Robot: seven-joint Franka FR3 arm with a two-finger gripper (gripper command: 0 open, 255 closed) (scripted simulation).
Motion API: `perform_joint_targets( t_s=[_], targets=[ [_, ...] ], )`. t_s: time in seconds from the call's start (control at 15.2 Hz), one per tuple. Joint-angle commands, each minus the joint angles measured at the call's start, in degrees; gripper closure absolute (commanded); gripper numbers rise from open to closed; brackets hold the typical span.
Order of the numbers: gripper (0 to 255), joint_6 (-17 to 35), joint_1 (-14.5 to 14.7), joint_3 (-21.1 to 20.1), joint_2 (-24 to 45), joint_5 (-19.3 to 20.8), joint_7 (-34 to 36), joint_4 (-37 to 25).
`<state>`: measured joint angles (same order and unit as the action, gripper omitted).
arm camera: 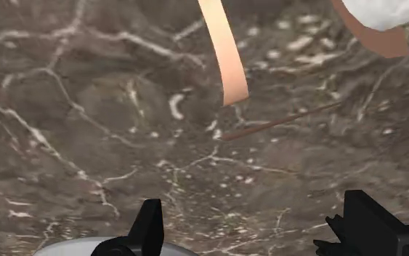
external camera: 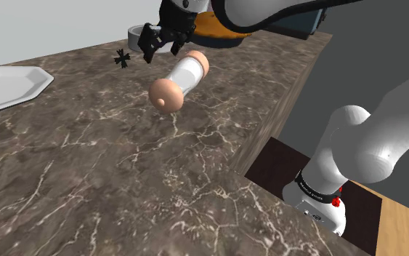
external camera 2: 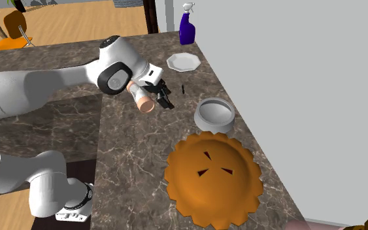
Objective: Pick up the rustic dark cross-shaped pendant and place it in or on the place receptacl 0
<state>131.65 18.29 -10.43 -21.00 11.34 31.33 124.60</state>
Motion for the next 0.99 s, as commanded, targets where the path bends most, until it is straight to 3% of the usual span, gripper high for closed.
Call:
perform_joint_targets(
  t_s=[0.0, 0.33, 0.92],
  targets=[
    [0, 2.3, -0.4, -2.1, 2.4, 2.3, 3.0, -2.3],
    [0, 6.7, -1.7, -6.4, 8.8, 9.5, 10.3, -8.4],
    [0, 10.6, -2.8, -6.5, 13.4, 12.5, 12.2, -8.7]
  ],
)
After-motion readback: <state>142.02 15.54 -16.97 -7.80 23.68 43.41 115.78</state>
